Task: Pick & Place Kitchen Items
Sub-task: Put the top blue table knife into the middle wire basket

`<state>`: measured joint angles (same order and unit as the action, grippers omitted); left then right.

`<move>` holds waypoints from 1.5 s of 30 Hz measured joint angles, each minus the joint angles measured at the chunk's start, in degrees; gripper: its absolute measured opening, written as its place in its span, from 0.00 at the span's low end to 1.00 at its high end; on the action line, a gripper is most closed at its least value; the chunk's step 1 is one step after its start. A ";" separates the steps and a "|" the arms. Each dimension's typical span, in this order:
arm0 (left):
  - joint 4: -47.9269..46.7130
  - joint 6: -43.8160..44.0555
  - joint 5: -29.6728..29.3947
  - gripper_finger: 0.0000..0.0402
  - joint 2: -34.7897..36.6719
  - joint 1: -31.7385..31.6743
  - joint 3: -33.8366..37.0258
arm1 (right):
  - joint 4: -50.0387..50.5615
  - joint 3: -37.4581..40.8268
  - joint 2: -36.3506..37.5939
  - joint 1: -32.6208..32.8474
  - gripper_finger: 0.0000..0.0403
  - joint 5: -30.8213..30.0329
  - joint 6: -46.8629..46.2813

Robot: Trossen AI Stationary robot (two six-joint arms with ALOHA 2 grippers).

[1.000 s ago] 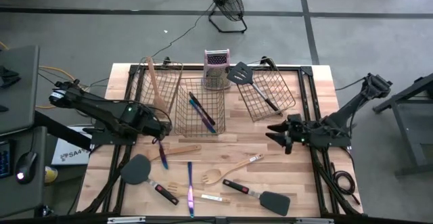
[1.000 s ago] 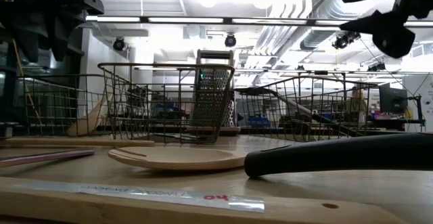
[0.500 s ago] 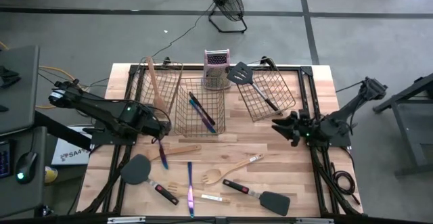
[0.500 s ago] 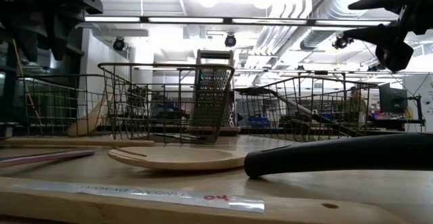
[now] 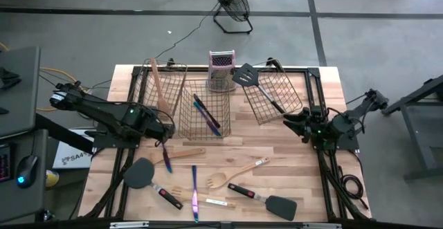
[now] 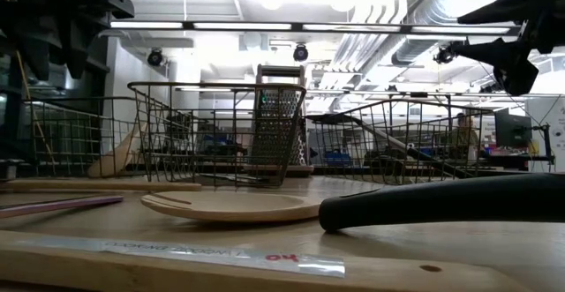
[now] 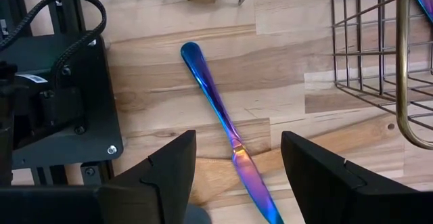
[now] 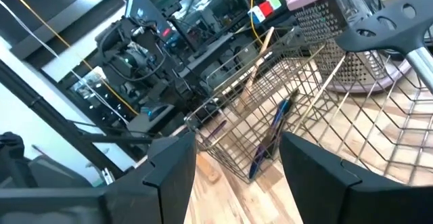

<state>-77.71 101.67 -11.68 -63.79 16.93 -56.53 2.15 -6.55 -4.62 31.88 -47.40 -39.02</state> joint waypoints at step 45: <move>0.00 0.35 -1.01 0.53 0.00 -0.04 0.00 | 11.34 0.00 3.17 -3.47 0.51 5.90 14.61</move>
<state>-77.71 102.02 -12.69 -63.79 16.88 -56.53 13.49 -6.55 -1.45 28.41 -41.50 -24.41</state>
